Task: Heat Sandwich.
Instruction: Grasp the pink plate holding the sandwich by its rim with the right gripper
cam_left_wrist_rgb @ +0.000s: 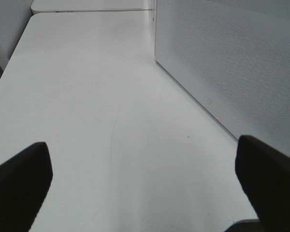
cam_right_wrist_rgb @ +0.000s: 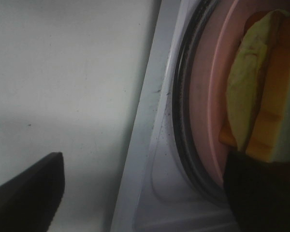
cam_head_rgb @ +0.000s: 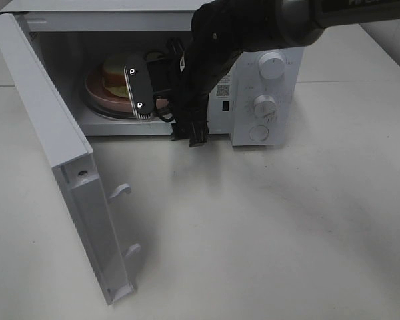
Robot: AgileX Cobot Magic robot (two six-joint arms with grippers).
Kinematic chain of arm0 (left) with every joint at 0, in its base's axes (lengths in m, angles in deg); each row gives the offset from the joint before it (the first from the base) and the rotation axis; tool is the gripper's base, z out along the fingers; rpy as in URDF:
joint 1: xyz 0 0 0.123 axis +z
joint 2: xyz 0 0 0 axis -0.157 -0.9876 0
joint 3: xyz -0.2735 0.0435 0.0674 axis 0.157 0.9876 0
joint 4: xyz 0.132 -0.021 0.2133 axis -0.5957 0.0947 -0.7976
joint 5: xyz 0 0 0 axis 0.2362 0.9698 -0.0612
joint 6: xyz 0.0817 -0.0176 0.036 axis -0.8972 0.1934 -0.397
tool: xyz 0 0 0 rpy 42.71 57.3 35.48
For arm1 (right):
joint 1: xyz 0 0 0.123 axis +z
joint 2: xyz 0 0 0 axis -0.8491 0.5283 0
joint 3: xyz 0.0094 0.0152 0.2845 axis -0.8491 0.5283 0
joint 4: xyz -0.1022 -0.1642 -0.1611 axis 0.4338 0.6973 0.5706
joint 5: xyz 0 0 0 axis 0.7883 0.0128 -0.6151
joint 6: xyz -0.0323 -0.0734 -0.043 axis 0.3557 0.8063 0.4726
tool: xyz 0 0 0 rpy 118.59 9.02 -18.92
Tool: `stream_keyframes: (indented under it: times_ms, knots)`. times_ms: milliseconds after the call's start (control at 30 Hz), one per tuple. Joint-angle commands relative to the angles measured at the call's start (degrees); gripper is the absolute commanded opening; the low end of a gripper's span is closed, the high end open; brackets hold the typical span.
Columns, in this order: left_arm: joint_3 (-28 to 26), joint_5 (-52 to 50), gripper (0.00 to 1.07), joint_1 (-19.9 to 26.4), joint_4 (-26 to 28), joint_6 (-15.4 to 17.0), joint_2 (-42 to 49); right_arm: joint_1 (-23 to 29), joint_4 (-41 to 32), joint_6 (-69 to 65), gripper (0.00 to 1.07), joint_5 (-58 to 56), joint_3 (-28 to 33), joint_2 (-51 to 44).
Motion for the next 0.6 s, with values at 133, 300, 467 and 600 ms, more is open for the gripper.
stream_keyframes:
  times_ms: [133,300,467,600]
  knots:
    - [0.06,-0.63,0.98,0.11,0.29,0.23,0.46,0.17,-0.74,-2.12,0.84,0.34,-4.64,4.18]
    - [0.06,-0.63,0.98,0.11,0.29,0.23,0.46,0.17,-0.40,-4.13,0.83,-0.23,-9.74,7.85]
    - [0.06,-0.63,0.98,0.11,0.29,0.23,0.46,0.00,-0.06,-4.76,0.80,-0.80,-13.81,10.37]
    - [0.06,-0.63,0.98,0.11,0.29,0.23,0.46,0.00,1.20,-5.96,0.79,-1.09,-15.99,12.15]
